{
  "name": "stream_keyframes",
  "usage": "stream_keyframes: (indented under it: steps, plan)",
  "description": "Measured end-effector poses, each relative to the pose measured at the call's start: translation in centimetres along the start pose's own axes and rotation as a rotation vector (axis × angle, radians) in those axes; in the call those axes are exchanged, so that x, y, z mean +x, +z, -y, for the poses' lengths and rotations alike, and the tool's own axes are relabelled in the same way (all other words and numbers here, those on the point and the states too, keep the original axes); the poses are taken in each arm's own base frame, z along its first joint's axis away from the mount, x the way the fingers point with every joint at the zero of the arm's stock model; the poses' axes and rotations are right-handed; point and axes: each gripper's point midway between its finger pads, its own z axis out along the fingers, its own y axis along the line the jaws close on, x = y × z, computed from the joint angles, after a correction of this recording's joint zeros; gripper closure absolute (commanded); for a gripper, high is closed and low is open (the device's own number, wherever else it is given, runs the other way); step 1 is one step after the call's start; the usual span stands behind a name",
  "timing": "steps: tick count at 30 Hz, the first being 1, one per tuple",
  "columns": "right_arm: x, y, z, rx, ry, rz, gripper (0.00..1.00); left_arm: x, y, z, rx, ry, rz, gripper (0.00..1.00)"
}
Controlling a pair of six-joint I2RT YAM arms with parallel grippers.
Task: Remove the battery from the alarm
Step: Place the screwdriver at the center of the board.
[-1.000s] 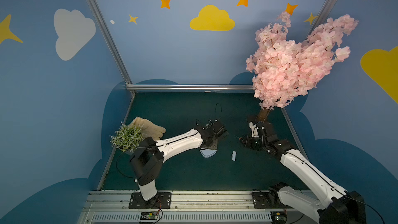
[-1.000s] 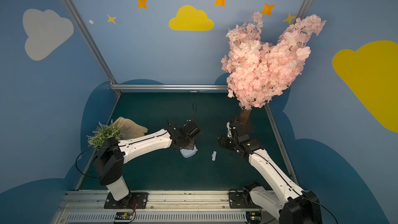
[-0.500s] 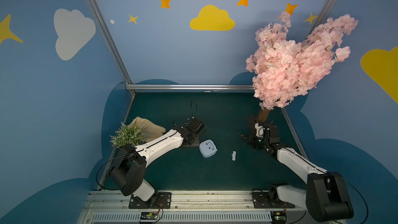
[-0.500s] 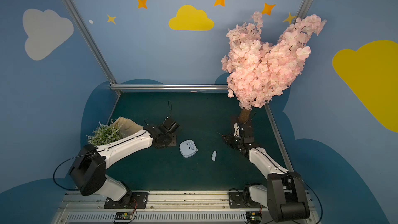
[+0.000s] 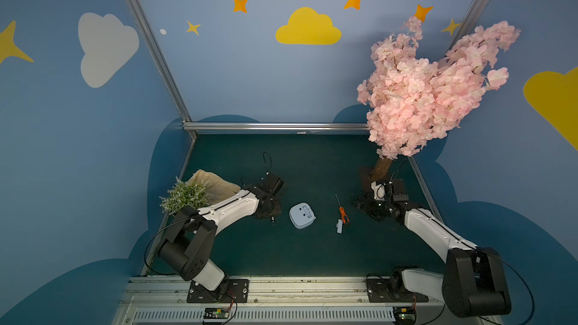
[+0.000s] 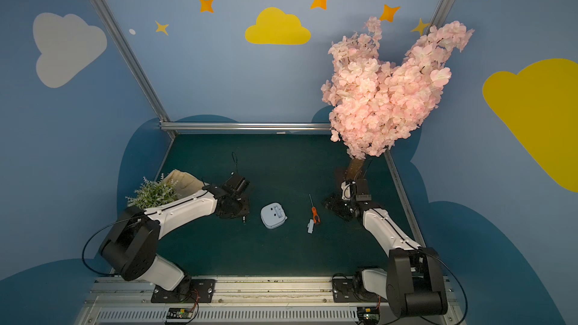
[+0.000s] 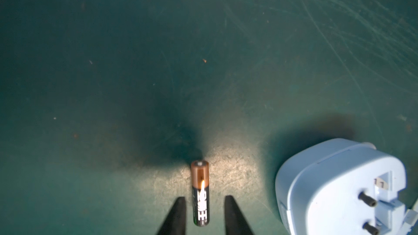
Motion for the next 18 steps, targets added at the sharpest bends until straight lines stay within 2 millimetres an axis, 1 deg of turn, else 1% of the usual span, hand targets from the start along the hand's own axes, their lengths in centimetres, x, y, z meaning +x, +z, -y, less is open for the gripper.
stream_keyframes:
  steps: [1, 3, 7, 10, 12, 14, 16, 18]
  plan:
    - [0.0, -0.4, 0.0, 0.010, -0.011, 0.002, 0.24, 0.0, 0.0, 0.0, 0.002, -0.001, -0.001, 0.51]
    - [0.3, -1.2, -0.2, 0.018, -0.034, -0.007, 0.25, 0.1, 0.0, -0.1, 0.007, -0.007, -0.003, 0.47]
    - [2.0, -2.0, -0.5, 0.014, -0.071, -0.056, 0.27, 0.6, -0.8, -0.1, 0.038, -0.017, 0.000, 0.46]
    - [3.7, -2.6, -2.2, -0.038, -0.120, -0.098, 0.30, 0.8, -2.3, 0.2, 0.089, -0.027, 0.022, 0.46]
    - [4.8, -3.0, -3.9, -0.097, -0.163, -0.120, 0.32, 1.0, -3.6, 0.5, 0.130, -0.034, 0.045, 0.46]
    - [5.7, -3.1, -5.1, -0.135, -0.191, -0.144, 0.34, 1.2, -4.7, 0.7, 0.166, -0.040, 0.065, 0.46]
    - [6.7, -3.0, -5.8, -0.156, -0.209, -0.179, 0.35, 1.6, -5.6, 1.0, 0.202, -0.045, 0.080, 0.45]
    - [7.5, -2.6, -6.1, -0.159, -0.215, -0.213, 0.36, 2.0, -6.3, 1.1, 0.231, -0.049, 0.092, 0.45]
